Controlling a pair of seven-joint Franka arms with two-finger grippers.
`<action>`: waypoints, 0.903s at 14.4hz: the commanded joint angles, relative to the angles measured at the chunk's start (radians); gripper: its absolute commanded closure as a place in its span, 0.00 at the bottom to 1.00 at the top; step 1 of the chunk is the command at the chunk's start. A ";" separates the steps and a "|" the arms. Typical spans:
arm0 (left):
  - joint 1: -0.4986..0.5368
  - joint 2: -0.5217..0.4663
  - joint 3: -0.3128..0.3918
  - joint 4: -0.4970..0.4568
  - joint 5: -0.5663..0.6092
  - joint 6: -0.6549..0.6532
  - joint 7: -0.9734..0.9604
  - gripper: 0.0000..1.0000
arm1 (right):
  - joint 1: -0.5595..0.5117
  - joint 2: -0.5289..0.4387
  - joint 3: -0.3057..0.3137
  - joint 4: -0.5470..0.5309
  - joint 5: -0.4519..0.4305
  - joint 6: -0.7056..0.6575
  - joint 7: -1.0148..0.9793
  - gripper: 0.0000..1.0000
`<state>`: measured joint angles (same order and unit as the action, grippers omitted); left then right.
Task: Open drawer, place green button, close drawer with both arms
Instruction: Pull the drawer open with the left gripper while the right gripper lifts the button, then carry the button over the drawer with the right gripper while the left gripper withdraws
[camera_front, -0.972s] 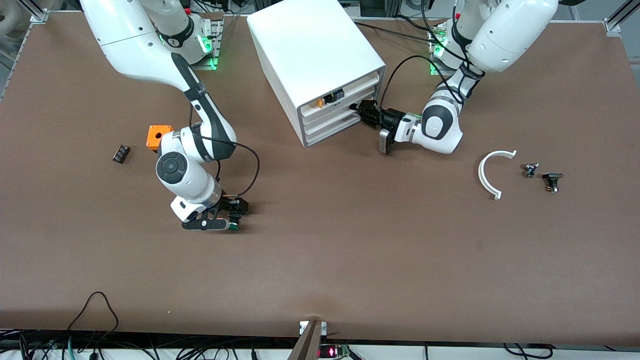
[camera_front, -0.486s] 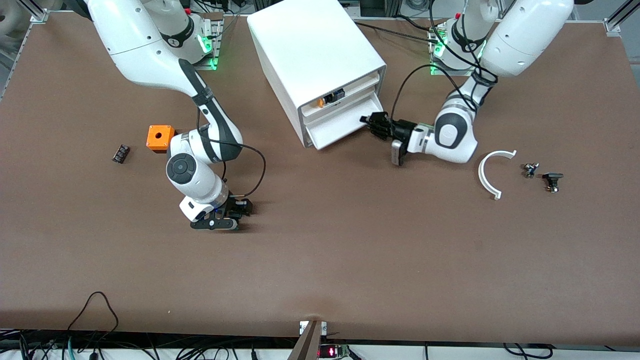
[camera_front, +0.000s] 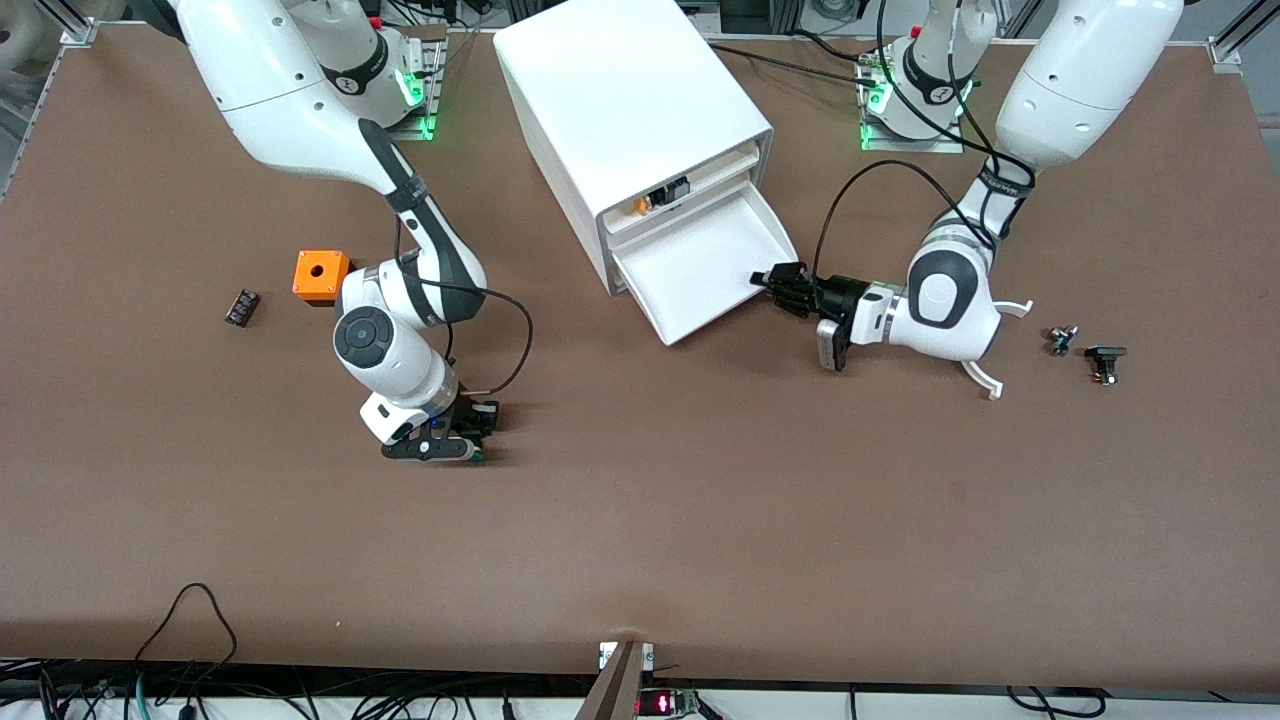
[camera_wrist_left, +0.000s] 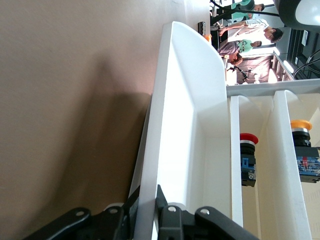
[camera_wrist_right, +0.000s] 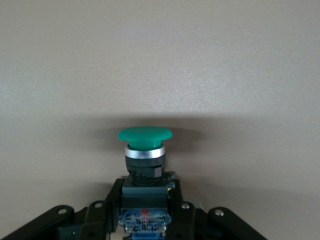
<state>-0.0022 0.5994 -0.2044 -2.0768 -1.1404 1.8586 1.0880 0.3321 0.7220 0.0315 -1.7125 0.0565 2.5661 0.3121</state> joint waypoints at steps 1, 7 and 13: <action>-0.002 0.031 0.022 0.075 0.066 0.018 -0.039 1.00 | 0.004 -0.024 0.005 0.025 0.013 -0.029 0.050 1.00; 0.011 0.026 0.020 0.153 0.137 0.008 -0.163 0.01 | 0.038 -0.035 0.005 0.258 0.008 -0.324 0.264 1.00; 0.042 -0.003 0.025 0.255 0.218 -0.094 -0.299 0.00 | 0.131 -0.033 0.004 0.470 0.003 -0.578 0.596 1.00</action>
<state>0.0231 0.6119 -0.1812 -1.8920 -1.0003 1.8276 0.8850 0.4317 0.6798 0.0399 -1.3255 0.0564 2.0679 0.8018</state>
